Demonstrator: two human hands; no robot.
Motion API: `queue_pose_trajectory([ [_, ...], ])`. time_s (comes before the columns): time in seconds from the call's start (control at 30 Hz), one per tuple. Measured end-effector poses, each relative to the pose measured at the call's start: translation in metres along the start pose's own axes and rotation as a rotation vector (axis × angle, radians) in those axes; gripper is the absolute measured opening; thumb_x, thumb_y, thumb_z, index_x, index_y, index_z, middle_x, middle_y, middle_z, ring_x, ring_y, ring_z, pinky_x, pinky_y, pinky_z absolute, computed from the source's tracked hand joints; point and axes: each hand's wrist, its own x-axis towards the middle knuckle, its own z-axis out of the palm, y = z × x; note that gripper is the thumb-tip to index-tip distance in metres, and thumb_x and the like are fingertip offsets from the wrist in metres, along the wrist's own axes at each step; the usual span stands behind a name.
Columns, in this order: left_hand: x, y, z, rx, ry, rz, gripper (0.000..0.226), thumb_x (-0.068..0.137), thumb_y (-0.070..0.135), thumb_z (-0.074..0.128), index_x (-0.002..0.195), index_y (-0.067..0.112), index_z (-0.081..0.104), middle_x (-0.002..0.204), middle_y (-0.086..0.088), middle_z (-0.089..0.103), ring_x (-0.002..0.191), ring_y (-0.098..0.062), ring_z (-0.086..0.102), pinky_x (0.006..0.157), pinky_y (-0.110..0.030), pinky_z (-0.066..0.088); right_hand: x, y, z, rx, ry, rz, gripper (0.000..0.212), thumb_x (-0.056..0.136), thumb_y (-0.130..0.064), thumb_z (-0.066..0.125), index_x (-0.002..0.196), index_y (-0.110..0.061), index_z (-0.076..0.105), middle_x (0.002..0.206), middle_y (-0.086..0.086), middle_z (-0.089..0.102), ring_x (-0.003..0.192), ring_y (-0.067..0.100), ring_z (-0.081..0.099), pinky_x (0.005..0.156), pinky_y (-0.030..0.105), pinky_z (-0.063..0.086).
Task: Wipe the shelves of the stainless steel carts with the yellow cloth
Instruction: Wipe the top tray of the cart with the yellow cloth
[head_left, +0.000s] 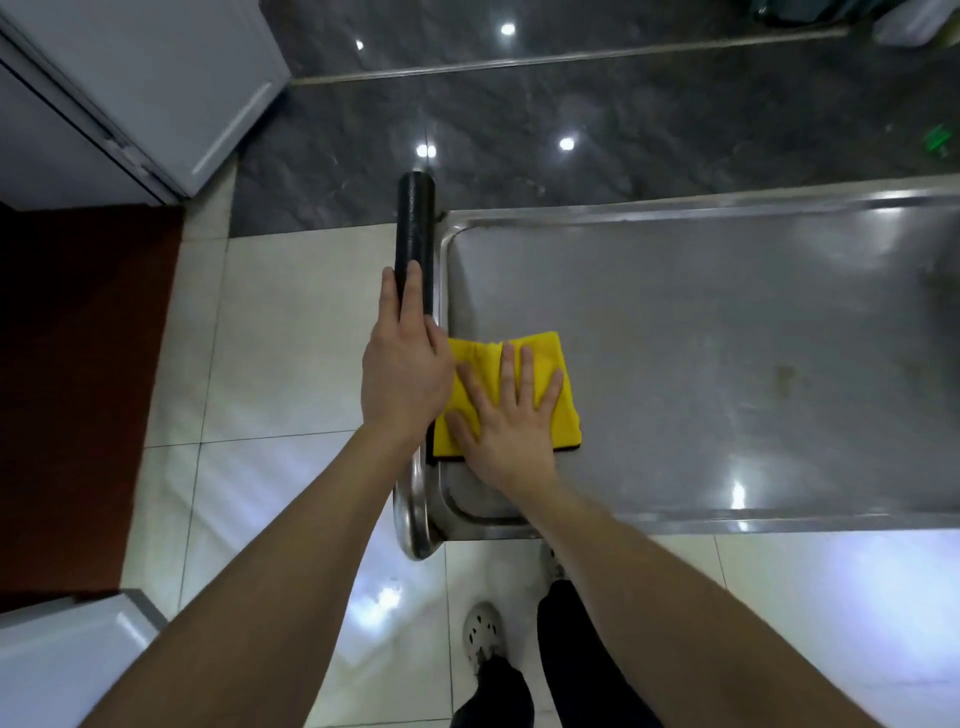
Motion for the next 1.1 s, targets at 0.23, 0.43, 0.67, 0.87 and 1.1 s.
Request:
queue_pose_trajectory([
  [0.23, 0.002, 0.001, -0.003, 0.023, -0.047, 0.010, 0.062, 0.113, 0.033, 0.041, 0.172, 0.027, 0.023, 0.179, -0.011, 0.021, 0.138, -0.043, 0.056, 0.110, -0.050, 0.051, -0.088, 0.008, -0.006, -0.069, -0.121, -0.113, 0.068, 0.108, -0.071, 0.027, 0.170, -0.045, 0.013, 0.180, 0.014, -0.006, 0.165, 0.040, -0.011, 0.122, 0.078, 0.002],
  [0.43, 0.003, 0.003, -0.007, 0.058, -0.053, 0.024, 0.062, 0.112, 0.034, 0.039, 0.171, 0.028, 0.024, 0.179, -0.010, 0.021, 0.134, -0.045, 0.059, 0.109, -0.053, 0.051, -0.114, 0.077, -0.041, -0.124, -0.240, 0.071, 0.072, 0.104, -0.079, 0.019, 0.167, -0.054, -0.003, 0.178, -0.003, -0.022, 0.163, 0.025, -0.026, 0.127, 0.067, -0.004],
  [0.67, 0.005, -0.001, -0.002, 0.288, 0.109, 0.248, 0.054, 0.109, 0.038, 0.047, 0.157, 0.013, 0.046, 0.169, -0.021, 0.035, 0.149, -0.043, 0.043, 0.123, -0.054, 0.037, -0.149, 0.225, -0.103, -0.080, -0.294, 0.450, 0.076, 0.101, -0.082, 0.023, 0.164, -0.057, -0.011, 0.178, -0.003, -0.023, 0.163, 0.022, -0.024, 0.129, 0.064, -0.007],
  [0.87, 0.006, 0.009, 0.008, 0.728, -0.061, 0.582, 0.052, 0.095, 0.046, 0.074, 0.133, 0.015, 0.059, 0.144, -0.018, 0.057, 0.133, -0.040, 0.052, 0.115, -0.058, 0.040, -0.152, 0.230, -0.095, -0.097, -0.251, 0.412, 0.079, 0.101, -0.081, 0.019, 0.167, -0.049, -0.012, 0.178, 0.006, -0.023, 0.163, 0.031, -0.025, 0.126, 0.070, -0.007],
  [1.1, -0.036, 0.128, 0.097, 0.605, -0.648, 0.228, 0.145, 0.054, 0.071, 0.097, 0.170, 0.034, 0.018, 0.176, -0.013, 0.018, 0.162, -0.037, 0.019, 0.124, -0.059, 0.034, -0.158, 0.235, -0.080, -0.109, -0.172, 0.340, 0.079, 0.103, -0.080, 0.018, 0.170, -0.044, -0.004, 0.178, 0.011, -0.018, 0.163, 0.037, -0.022, 0.124, 0.074, -0.005],
])
